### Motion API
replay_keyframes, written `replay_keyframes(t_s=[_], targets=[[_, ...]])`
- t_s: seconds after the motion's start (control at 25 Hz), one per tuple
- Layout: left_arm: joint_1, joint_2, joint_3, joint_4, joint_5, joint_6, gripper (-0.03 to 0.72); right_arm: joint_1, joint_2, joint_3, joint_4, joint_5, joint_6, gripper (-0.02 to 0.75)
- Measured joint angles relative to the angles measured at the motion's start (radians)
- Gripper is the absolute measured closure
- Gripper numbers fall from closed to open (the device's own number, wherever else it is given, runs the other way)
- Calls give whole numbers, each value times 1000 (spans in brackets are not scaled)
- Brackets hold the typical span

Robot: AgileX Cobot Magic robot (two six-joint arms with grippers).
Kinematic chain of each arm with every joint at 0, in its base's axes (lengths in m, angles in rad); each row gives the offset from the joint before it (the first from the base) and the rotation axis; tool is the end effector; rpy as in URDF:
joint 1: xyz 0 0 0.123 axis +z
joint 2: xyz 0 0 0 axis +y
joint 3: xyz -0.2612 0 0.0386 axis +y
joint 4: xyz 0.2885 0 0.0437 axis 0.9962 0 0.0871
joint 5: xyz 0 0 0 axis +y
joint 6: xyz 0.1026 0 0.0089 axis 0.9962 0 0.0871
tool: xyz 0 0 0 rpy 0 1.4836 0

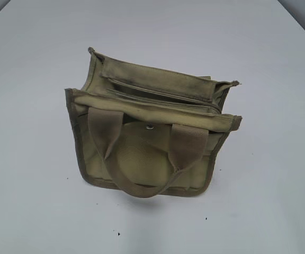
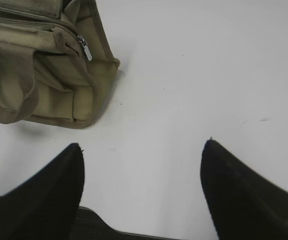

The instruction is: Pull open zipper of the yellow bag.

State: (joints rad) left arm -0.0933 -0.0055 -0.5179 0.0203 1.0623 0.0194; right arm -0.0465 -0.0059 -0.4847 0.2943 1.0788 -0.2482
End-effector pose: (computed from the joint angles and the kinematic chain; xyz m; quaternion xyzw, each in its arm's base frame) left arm 0.0592 -0.0037 0.2972 0.0472 0.8461 -0.0095 0.5308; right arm 0.0618 0.0235 0.2883 -0.0919 0.8461 0.0709 0.5203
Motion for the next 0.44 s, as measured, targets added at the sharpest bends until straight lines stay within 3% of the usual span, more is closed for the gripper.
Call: replay_keyframes(t_s=[0.44], targets=[[0, 0, 0, -1, 0, 0, 161, 0, 0, 0, 0, -2, -1, 177]])
